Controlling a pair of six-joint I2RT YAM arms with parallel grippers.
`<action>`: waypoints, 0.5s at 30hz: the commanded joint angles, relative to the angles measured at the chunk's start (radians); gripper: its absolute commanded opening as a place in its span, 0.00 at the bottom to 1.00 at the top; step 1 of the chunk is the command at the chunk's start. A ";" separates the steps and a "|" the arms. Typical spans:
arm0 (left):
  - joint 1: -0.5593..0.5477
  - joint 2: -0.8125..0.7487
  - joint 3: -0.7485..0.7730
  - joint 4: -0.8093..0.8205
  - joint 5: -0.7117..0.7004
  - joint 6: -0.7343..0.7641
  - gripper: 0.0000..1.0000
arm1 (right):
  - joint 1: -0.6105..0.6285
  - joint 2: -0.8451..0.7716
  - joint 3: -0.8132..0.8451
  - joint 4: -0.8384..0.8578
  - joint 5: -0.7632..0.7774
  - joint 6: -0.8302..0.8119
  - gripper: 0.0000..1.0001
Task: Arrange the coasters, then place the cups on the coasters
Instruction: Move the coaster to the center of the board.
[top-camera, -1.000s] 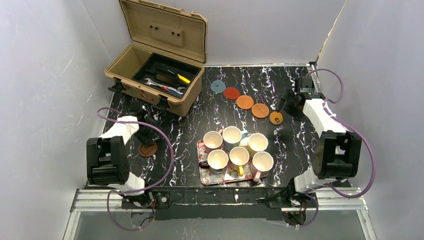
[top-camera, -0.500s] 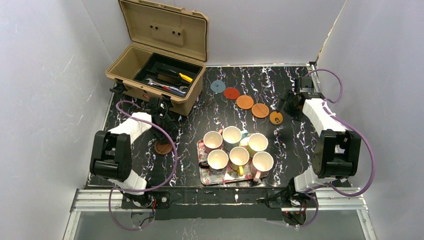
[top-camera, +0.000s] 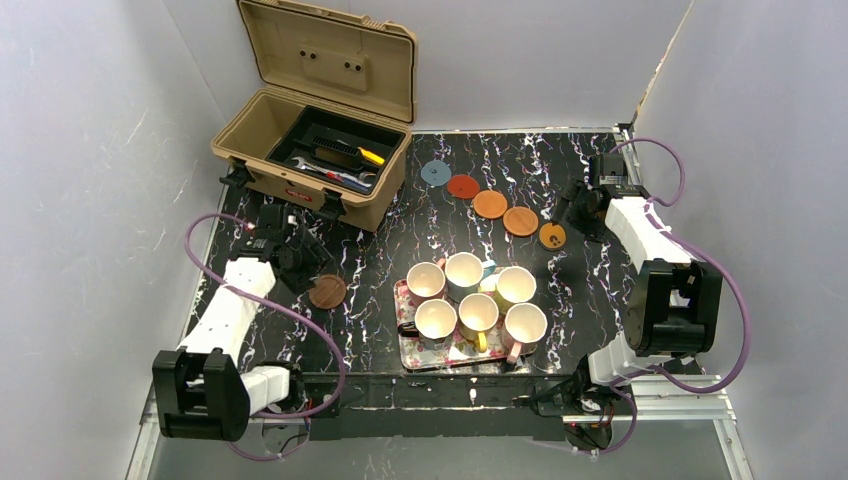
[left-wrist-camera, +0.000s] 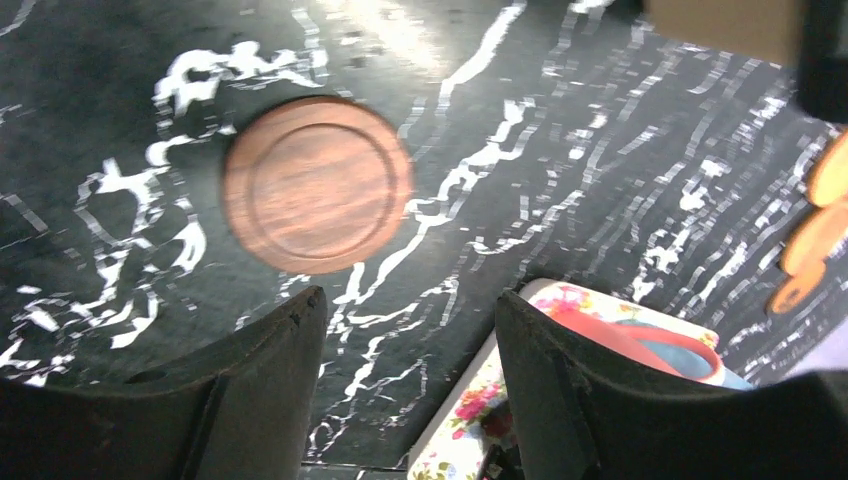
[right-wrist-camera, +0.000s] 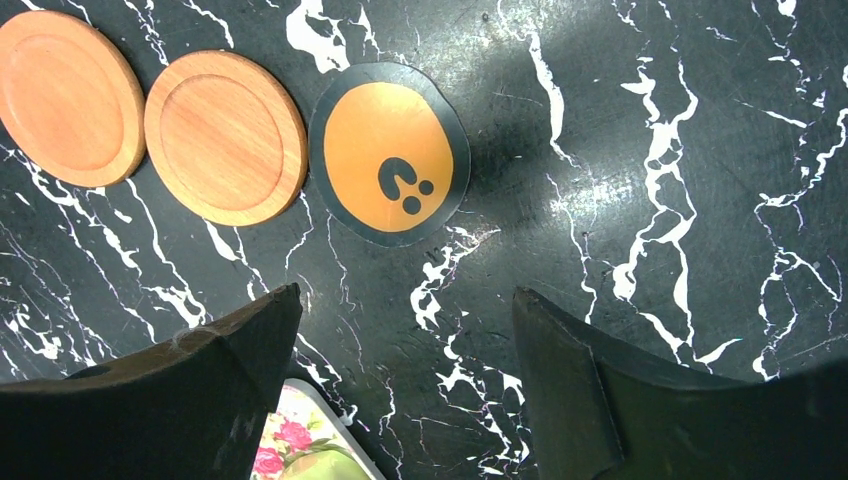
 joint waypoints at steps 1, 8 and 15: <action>0.070 -0.022 -0.079 -0.088 -0.014 -0.009 0.61 | 0.002 -0.029 0.008 0.017 -0.015 0.014 0.85; 0.131 0.030 -0.129 -0.034 -0.024 0.016 0.54 | 0.002 -0.044 0.006 0.009 -0.014 0.013 0.85; 0.170 0.117 -0.122 -0.006 -0.056 0.047 0.49 | 0.001 -0.065 -0.001 -0.007 -0.006 0.012 0.86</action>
